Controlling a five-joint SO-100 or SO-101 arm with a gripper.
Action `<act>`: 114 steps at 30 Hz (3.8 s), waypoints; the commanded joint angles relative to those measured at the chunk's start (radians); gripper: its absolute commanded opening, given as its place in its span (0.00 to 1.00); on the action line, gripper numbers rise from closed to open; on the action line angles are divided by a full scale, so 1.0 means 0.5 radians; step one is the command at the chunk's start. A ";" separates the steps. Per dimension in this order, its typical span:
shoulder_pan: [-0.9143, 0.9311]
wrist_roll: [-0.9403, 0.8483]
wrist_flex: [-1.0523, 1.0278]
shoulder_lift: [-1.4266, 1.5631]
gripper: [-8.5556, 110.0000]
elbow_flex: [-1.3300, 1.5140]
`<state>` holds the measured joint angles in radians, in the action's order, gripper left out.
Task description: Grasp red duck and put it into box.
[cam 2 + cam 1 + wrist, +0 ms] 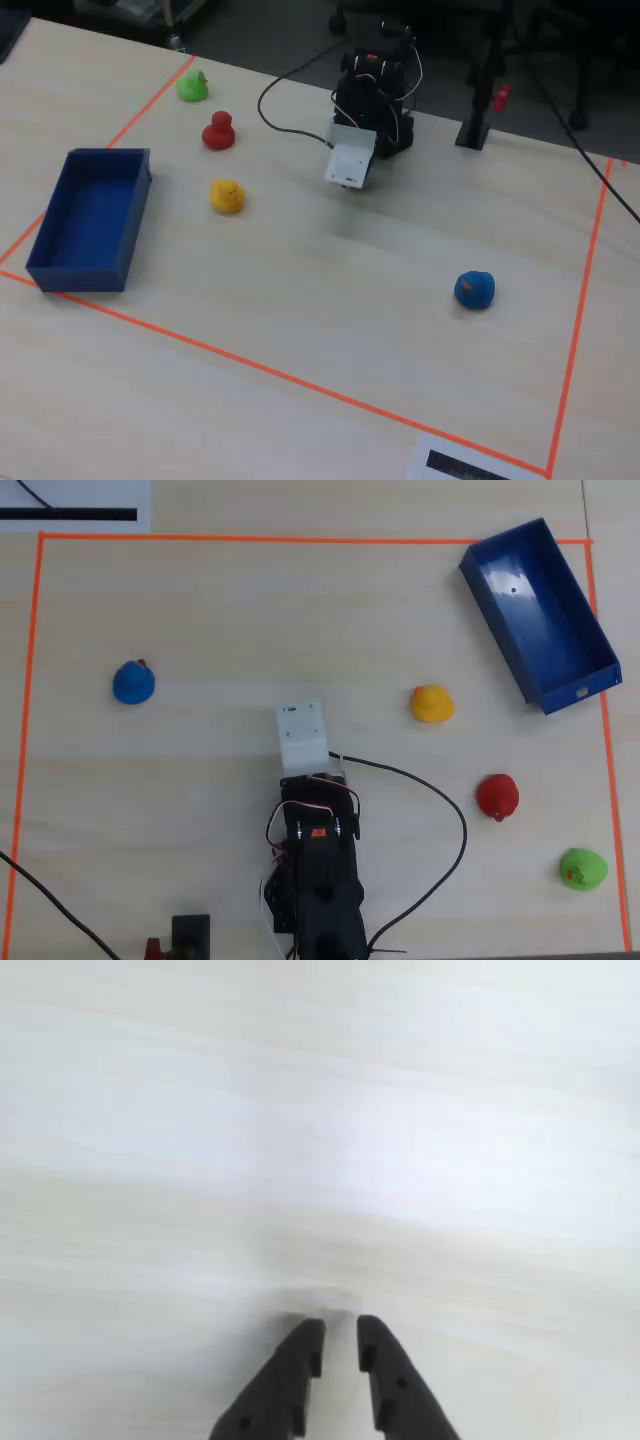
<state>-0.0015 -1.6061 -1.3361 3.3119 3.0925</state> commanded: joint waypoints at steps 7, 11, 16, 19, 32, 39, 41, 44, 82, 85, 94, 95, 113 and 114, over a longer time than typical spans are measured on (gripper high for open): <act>0.009 0.003 -0.040 0.000 0.08 0.012; 0.009 0.003 -0.040 0.000 0.08 0.012; 0.009 0.003 -0.040 0.000 0.08 0.012; 0.009 0.003 -0.040 0.000 0.08 0.012; 0.009 0.003 -0.040 0.000 0.08 0.012; 0.009 0.003 -0.040 0.000 0.08 0.012; 0.009 0.003 -0.040 0.000 0.08 0.012; 0.009 0.003 -0.040 0.000 0.08 0.012; 0.009 0.003 -0.040 0.000 0.12 0.012; 0.009 0.003 -0.040 0.000 0.10 0.012; 0.009 0.003 -0.040 0.000 0.07 0.012; 0.009 0.003 -0.040 0.000 0.07 0.012; 0.469 -0.015 0.172 -1.077 0.07 -1.448; 0.534 -0.015 0.135 -1.172 0.08 -1.598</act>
<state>0.1825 -1.6245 -1.2318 2.8716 2.6308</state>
